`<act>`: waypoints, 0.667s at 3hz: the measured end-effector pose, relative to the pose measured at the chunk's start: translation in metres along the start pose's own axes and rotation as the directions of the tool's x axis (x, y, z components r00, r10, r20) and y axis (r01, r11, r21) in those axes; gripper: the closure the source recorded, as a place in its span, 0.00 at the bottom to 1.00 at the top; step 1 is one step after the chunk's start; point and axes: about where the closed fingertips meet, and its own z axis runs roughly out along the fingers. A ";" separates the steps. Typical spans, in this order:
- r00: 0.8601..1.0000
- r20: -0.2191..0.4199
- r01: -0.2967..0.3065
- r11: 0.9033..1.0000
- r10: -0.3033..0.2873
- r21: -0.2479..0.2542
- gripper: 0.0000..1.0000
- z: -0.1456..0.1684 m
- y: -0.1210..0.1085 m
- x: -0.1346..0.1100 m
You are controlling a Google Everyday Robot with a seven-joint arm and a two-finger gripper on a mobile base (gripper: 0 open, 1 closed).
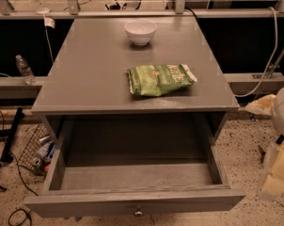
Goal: Close top drawer
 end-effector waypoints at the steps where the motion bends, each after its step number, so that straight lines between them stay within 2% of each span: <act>1: 0.999 0.018 -0.035 0.993 0.037 -0.111 0.00 0.049 0.043 0.016; 2: 0.998 0.022 -0.059 0.985 0.064 -0.164 0.00 0.074 0.063 0.025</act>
Offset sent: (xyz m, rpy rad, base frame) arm -0.0776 0.0080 -0.1161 0.0968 0.2305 -0.0331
